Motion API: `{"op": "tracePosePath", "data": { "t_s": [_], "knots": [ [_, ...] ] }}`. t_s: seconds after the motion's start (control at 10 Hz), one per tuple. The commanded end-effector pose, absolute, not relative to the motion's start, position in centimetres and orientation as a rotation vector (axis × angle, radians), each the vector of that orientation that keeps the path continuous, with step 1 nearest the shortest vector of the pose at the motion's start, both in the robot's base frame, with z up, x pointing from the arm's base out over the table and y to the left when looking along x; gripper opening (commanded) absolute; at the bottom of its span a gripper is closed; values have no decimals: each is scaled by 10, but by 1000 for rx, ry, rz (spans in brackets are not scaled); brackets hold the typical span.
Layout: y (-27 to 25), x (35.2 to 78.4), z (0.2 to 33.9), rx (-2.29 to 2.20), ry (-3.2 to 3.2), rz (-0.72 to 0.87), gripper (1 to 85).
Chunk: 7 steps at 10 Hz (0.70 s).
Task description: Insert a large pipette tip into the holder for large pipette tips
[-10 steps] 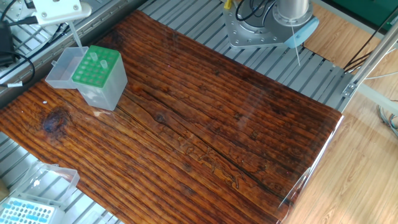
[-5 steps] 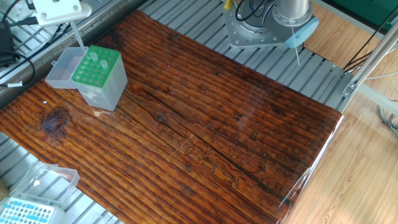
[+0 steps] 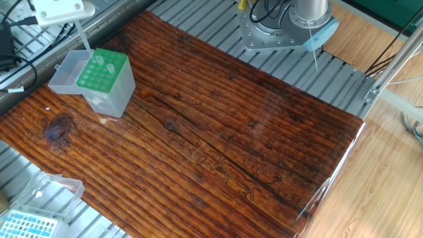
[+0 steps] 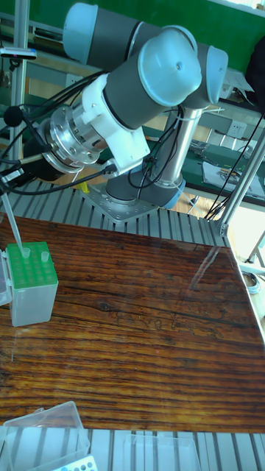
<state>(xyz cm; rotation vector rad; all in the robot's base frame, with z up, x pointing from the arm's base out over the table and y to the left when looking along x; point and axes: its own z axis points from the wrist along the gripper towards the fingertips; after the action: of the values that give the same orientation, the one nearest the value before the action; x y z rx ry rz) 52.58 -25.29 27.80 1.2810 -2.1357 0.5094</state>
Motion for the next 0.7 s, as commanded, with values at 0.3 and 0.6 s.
{"op": "tracePosePath", "data": {
  "t_s": [0.3,0.6],
  "knots": [
    [-260,524,289,1302,-2083,514,10],
    [-270,515,302,1282,-2008,526,10]
  ]
}}
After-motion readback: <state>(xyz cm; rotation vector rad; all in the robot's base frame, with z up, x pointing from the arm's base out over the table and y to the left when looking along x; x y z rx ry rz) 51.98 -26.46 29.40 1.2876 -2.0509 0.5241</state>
